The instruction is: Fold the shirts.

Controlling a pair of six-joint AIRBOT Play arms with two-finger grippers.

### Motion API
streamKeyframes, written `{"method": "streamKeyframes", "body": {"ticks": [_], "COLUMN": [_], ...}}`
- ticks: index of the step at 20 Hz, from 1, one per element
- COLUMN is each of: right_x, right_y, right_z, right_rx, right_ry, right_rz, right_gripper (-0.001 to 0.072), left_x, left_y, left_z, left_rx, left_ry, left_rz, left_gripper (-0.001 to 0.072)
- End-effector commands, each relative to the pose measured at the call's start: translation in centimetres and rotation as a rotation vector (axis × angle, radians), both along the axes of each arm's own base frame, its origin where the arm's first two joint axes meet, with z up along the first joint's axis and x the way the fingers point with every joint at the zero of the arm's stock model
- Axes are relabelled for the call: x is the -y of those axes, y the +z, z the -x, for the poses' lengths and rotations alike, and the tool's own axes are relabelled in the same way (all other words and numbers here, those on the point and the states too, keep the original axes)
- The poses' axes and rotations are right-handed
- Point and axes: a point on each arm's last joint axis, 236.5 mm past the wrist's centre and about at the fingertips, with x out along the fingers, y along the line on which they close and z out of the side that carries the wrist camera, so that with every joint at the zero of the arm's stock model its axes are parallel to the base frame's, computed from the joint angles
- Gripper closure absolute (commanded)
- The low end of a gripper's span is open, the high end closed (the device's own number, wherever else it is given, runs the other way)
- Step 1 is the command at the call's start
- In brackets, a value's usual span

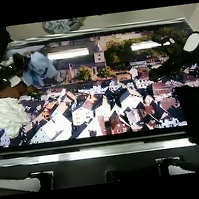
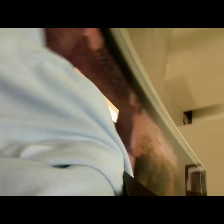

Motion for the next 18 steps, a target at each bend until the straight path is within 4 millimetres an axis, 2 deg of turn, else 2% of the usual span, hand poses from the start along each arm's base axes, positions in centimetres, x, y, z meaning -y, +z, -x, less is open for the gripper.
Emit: {"method": "streamKeyframes", "body": {"ticks": [1,3,5,7,9,11,13,15,18], "right_x": [1.4,1.2,0.9,0.7,0.5,0.5,0.7,0.8,0.8], "right_y": [5.6,9.4,12.5,14.7,16.3,16.9,15.9,14.2,10.7], "right_z": [1.7,3.6,6.1,8.8,10.9,12.5,13.7,14.4,12.9], "right_rx": [0.134,0.222,0.281,0.320,0.352,0.352,0.288,0.191,0.084], "right_ry": [-0.008,-0.010,-0.008,-0.005,-0.003,-0.001,-0.001,0.004,0.011], "right_rz": [0.078,0.084,0.087,0.092,0.096,0.101,0.113,0.113,0.095], "right_gripper": [0.0045,0.0045,0.0045,0.0045,0.0045,0.0045,0.0045,0.0046,0.0046], "left_x": [6.4,9.0,11.6,14.3,17.9,21.2,24.2,26.5,26.5], "left_y": [15.2,21.4,25.3,27.2,26.2,22.6,16.8,8.5,-5.9], "left_z": [8.4,13.5,17.9,21.1,23.2,24.0,24.6,25.5,27.0], "left_rx": [0.330,0.463,0.547,0.568,0.546,0.431,0.301,0.119,-0.187], "left_ry": [-0.183,-0.212,-0.252,-0.314,-0.447,-0.546,-0.630,-0.700,-0.730], "left_rz": [-0.206,-0.257,-0.256,-0.195,-0.183,-0.128,-0.109,-0.098,-0.152], "left_gripper": [0.0677,0.0677,0.0677,0.0677,0.0677,0.0677,0.0677,0.0676,0.0675]}}
